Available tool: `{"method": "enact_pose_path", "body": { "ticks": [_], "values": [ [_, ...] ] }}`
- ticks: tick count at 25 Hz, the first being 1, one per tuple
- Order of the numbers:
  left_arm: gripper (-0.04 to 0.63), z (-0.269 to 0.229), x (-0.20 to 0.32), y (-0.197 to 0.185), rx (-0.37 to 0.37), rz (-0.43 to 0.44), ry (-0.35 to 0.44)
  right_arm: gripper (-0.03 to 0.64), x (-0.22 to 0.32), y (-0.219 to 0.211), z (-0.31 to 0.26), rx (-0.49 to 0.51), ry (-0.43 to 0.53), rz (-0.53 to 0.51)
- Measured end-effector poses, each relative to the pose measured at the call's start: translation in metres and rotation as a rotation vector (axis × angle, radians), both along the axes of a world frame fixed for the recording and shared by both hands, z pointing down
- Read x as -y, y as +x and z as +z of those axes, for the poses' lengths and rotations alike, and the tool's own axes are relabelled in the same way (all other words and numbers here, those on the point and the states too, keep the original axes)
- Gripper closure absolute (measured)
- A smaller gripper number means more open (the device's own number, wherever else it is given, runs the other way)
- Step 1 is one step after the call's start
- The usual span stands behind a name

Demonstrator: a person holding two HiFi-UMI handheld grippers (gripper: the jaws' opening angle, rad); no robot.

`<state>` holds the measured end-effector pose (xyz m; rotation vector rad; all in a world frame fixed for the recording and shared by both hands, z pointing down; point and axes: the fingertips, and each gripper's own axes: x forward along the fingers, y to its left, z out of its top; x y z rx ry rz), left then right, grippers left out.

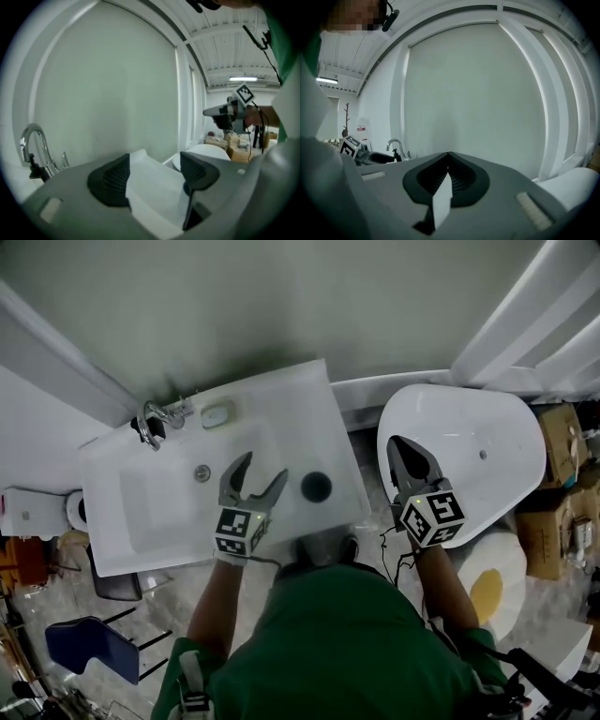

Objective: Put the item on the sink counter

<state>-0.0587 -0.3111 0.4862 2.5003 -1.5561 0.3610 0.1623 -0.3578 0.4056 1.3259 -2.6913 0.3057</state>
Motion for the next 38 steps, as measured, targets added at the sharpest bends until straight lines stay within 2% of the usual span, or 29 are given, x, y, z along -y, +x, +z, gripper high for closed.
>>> {"method": "enact_pose_path", "body": {
  "ticks": [4,9,13,14,18,25,38],
  "values": [
    [0.338,-0.052,0.01,-0.006,-0.037,-0.088,0.096,0.62,0.01,-0.001,-0.021,-0.01,0.067,-0.029],
    [0.439,-0.112,0.003,-0.004,0.007,-0.183,0.213,0.62,0.009,-0.001,-0.054,0.005,0.194,-0.069],
    [0.585,-0.14,-0.011,0.005,0.011,-0.194,0.28,0.62,0.006,-0.002,-0.068,0.008,0.251,-0.094],
    [0.597,-0.143,-0.013,0.007,0.011,-0.199,0.286,0.62,0.006,-0.002,-0.07,0.008,0.26,-0.101],
    [0.597,-0.143,-0.016,0.007,0.017,-0.232,0.28,0.62,0.006,-0.002,-0.076,0.011,0.282,-0.127],
    [0.597,-0.133,-0.019,0.006,0.016,-0.267,0.251,0.62,0.008,-0.003,-0.073,0.025,0.266,-0.156],
    [0.597,-0.134,-0.019,0.012,0.027,-0.264,0.25,0.62,0.008,-0.003,-0.074,0.028,0.262,-0.168]
  ]
}}
